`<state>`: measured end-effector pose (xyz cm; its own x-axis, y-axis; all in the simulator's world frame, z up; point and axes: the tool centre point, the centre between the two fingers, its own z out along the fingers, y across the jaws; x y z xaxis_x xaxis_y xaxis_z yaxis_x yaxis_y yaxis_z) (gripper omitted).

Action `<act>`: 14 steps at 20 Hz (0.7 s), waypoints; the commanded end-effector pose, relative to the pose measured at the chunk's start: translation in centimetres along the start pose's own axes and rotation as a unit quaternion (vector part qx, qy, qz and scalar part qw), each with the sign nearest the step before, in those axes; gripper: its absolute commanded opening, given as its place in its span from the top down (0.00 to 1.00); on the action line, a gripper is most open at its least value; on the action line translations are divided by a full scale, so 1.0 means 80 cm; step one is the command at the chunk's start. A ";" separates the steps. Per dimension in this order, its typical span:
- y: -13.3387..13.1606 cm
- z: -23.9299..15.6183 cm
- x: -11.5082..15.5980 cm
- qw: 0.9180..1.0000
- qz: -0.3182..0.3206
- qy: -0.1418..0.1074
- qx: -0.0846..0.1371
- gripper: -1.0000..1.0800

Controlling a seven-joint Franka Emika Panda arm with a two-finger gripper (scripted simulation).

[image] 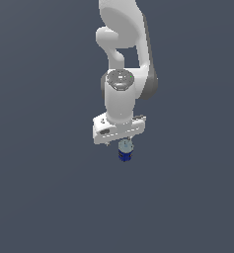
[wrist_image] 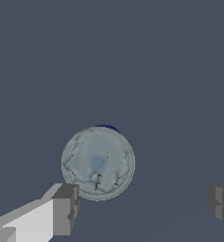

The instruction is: Pick up the object and move it to a goal position.

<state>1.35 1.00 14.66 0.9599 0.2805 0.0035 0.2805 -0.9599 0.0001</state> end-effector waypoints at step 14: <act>-0.038 0.026 0.007 0.986 -0.169 -0.002 0.000 0.04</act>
<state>1.02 3.95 12.65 0.8223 0.5690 -0.0002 0.5690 -0.8223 0.0001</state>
